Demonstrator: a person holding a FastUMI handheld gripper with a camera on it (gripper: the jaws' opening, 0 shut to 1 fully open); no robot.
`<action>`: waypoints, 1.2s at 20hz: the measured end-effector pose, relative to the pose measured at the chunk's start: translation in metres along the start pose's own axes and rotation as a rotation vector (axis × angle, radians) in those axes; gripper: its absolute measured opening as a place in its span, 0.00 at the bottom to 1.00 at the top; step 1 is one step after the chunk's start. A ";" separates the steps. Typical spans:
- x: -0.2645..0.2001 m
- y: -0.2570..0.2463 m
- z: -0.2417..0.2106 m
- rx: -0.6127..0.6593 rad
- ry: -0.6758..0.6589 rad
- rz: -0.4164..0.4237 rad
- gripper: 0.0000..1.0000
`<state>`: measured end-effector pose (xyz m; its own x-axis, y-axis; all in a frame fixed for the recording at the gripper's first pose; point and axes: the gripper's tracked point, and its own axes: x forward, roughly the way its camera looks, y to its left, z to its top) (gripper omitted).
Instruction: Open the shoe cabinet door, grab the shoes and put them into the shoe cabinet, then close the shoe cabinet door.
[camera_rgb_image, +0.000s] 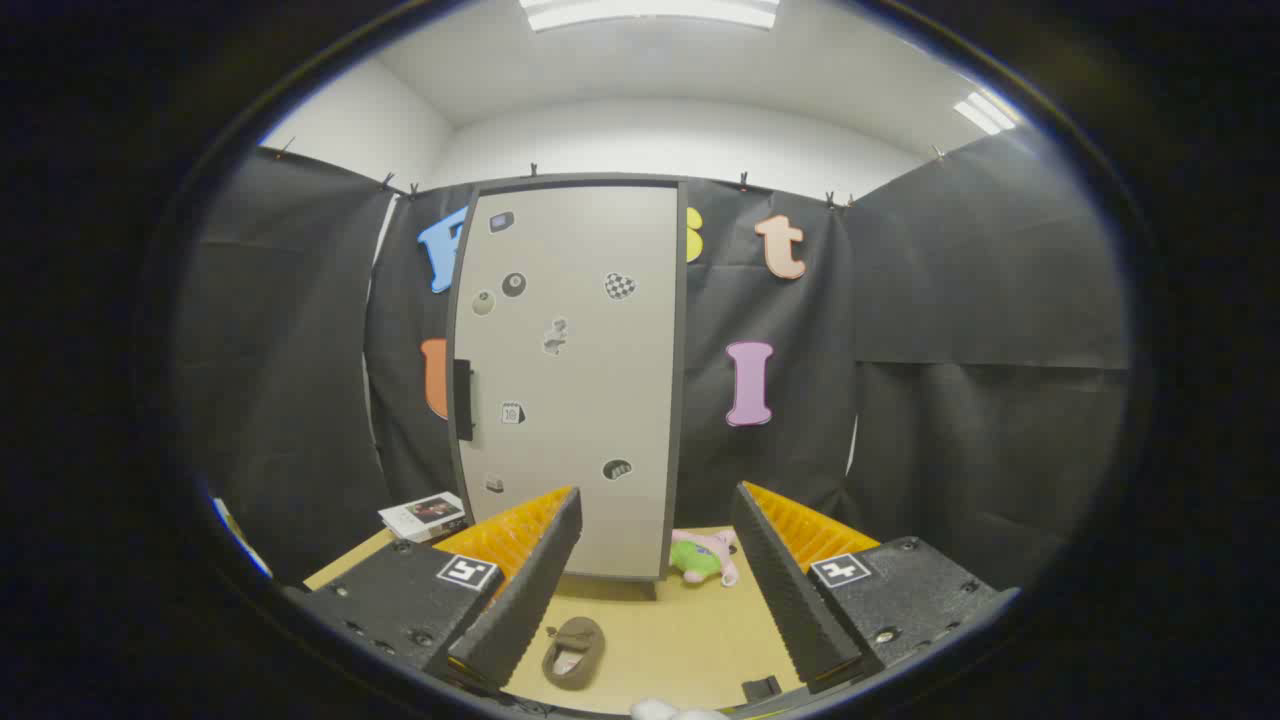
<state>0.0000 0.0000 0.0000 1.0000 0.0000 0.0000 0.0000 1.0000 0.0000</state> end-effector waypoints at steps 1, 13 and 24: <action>0.000 0.001 0.000 0.000 0.000 0.000 0.99; 0.006 0.016 -0.001 -0.009 0.002 -0.017 0.99; 0.096 0.130 -0.001 0.010 0.028 0.088 0.99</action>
<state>0.0964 0.1299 -0.0011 0.9957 0.0880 -0.0274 -0.0877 0.9961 0.0107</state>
